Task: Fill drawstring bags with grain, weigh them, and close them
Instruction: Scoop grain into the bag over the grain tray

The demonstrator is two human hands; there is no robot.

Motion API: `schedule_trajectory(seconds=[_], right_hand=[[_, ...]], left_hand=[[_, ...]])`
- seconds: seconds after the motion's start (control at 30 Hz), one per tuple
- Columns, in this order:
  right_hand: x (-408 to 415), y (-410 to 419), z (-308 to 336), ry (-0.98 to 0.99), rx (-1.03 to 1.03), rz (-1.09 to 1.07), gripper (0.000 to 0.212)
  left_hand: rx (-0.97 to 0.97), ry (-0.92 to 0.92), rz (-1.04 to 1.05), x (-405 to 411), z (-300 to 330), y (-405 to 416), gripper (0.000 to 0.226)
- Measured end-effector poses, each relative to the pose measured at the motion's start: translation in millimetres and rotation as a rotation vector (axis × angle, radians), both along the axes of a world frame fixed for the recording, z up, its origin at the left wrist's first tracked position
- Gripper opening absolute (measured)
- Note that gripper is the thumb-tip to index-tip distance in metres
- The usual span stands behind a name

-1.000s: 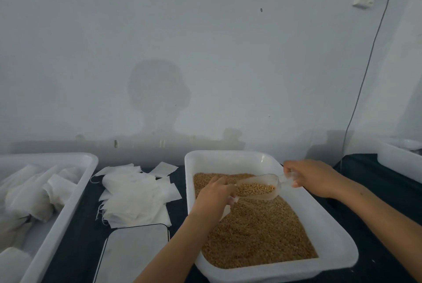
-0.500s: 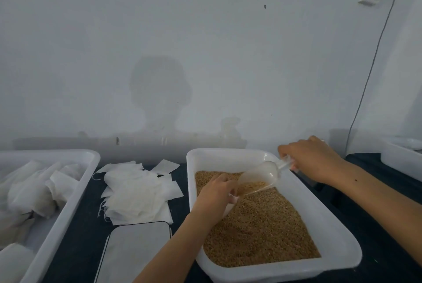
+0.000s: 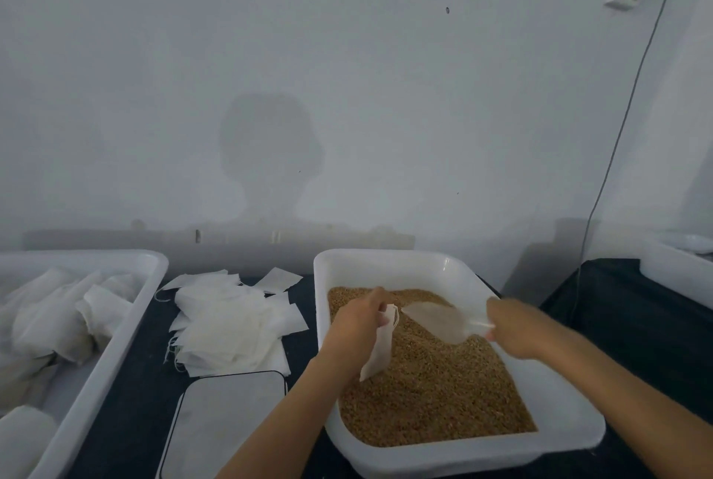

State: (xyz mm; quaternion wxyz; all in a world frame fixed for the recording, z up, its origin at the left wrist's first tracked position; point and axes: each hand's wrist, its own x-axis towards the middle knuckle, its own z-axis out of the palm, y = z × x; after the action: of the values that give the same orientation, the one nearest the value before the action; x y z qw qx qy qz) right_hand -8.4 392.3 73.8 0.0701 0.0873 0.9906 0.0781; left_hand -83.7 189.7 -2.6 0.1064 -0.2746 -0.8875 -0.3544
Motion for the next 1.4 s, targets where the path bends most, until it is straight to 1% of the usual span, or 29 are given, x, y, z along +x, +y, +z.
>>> schedule_trajectory(seconds=[0.1, 0.2, 0.27, 0.33, 0.37, 0.43, 0.47, 0.5, 0.57, 0.6, 0.63, 0.67, 0.73, 0.77, 0.83, 0.9, 0.97, 1.03, 1.1, 1.13, 1.17, 1.23, 1.27, 1.4], right_hand=[[-3.1, -10.4, -40.8, -0.012, -0.112, -0.083, 0.037], [-3.9, -20.8, -64.6, -0.018, -0.127, -0.100, 0.049], [-5.1, -23.3, -72.9, -0.036, -0.083, -0.096, 0.048], [-6.7, -25.9, -74.5, -0.057, -0.058, -0.098, 0.038], [-8.7, -27.0, -74.0, -0.043, -0.054, -0.093, 0.034], [-14.9, -31.5, -69.7, 0.071, -0.099, -0.028, 0.031], [-18.4, -35.7, -65.8, 0.162, -0.214, 0.020, 0.031], [-21.4, -40.6, -61.5, 0.238, -0.427, 0.039, 0.030], [-25.3, -55.0, -52.2, 0.278, -0.968, 0.007, 0.022], [-27.2, -61.9, -48.4, 0.291, -1.176, -0.016, 0.015], [-29.3, -66.6, -47.1, 0.321, -1.281, -0.026, 0.009], [-31.6, -70.8, -47.1, 0.363, -1.325, -0.021, 0.007], [-34.8, -78.7, -46.2, 0.472, -1.334, 0.031, 0.012], [-36.1, -81.7, -45.3, 0.535, -1.280, 0.067, 0.016], [-36.1, -85.1, -44.1, 0.674, -1.059, 0.172, 0.024], [-33.7, -87.8, -42.6, 0.792, -0.818, 0.284, 0.026], [-29.3, -91.1, -39.6, 0.849, -0.732, 0.331, 0.024], [-25.3, -94.8, -35.3, 0.876, -0.808, 0.312, 0.023], [-20.8, -99.8, -28.5, 0.896, -0.936, 0.278, 0.027], [-18.3, -102.9, -24.6, 0.899, -1.008, 0.263, 0.028], [-15.4, -106.6, -20.7, 0.887, -1.100, 0.246, 0.028], [-8.1, -116.8, -14.4, 0.823, -1.299, 0.223, 0.026], [-4.7, -123.3, -12.3, 0.791, -1.365, 0.219, 0.025], [2.1, -157.2, -13.0, 0.710, -1.443, 0.210, 0.022]], left_hand=[[0.195, -0.151, -0.009, -0.8, 1.9, -3.8, 0.015], [0.355, -0.193, 0.002, 0.5, 4.0, -8.5, 0.018], [0.434, -0.184, 0.011, 1.1, 5.8, -10.4, 0.023], [0.524, -0.184, 0.017, 2.2, 7.9, -12.1, 0.024], [0.573, -0.196, 0.021, 2.8, 8.7, -12.9, 0.022], [0.662, -0.229, 0.036, 3.7, 9.8, -14.3, 0.020], [0.703, -0.248, 0.040, 4.0, 10.4, -14.9, 0.020], [0.741, -0.266, 0.037, 4.5, 10.8, -15.6, 0.019], [0.790, -0.284, 0.018, 5.5, 11.7, -17.1, 0.018], [0.803, -0.291, 0.008, 5.8, 12.0, -18.2, 0.017], [0.816, -0.302, -0.004, 6.2, 11.7, -19.5, 0.017], [0.832, -0.311, -0.015, 6.2, 11.3, -21.2, 0.017], [0.880, -0.327, -0.041, 7.2, 10.3, -24.5, 0.018], [0.911, -0.340, -0.051, 7.9, 10.1, -25.7, 0.019], [0.973, -0.371, -0.058, 9.8, 9.3, -27.5, 0.017], [0.998, -0.379, -0.061, 11.6, 9.3, -29.5, 0.015], [1.008, -0.363, -0.106, 14.9, 11.5, -31.8, 0.011], [1.036, -0.362, -0.136, 20.1, 16.5, -33.8, 0.005], [1.070, -0.404, -0.121, 24.0, 21.4, -36.2, 0.019], [1.070, -0.422, -0.108, 26.2, 24.1, -38.5, 0.022], [1.058, -0.424, -0.097, 28.7, 26.8, -41.5, 0.021], [0.992, -0.358, -0.072, 35.7, 30.8, -51.5, 0.009], [0.968, -0.305, -0.054, 40.1, 32.5, -58.3, 0.006], [0.877, -0.096, 0.096, 55.3, 35.3, -93.4, 0.015]])
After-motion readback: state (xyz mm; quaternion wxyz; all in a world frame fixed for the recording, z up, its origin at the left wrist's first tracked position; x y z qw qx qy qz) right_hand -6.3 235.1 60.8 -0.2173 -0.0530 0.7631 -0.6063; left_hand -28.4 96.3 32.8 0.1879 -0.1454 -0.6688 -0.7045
